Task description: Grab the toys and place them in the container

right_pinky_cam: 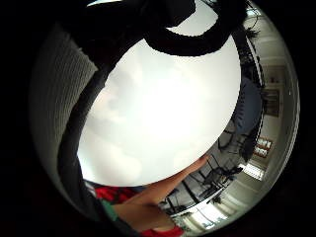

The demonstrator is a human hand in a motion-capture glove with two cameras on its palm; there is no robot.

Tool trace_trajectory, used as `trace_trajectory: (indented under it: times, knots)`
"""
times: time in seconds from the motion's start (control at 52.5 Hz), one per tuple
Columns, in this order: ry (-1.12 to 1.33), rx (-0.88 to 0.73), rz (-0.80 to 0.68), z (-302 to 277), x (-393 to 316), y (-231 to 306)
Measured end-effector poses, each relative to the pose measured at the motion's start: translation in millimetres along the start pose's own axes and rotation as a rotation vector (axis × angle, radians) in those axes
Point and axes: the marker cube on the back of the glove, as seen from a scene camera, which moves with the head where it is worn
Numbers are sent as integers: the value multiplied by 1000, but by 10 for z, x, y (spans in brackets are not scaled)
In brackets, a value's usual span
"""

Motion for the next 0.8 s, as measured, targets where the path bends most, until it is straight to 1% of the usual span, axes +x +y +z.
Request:
trace_trajectory:
  times: [0.229, 0.438, 0.629, 0.8]
  knots:
    - [12, -4, -5, 71, -165, 38]
    - [21, -4, -8, 101, -163, -8]
    - [12, -3, -12, 19, -2, -246]
    - [16, -10, -14, 92, -43, -102]
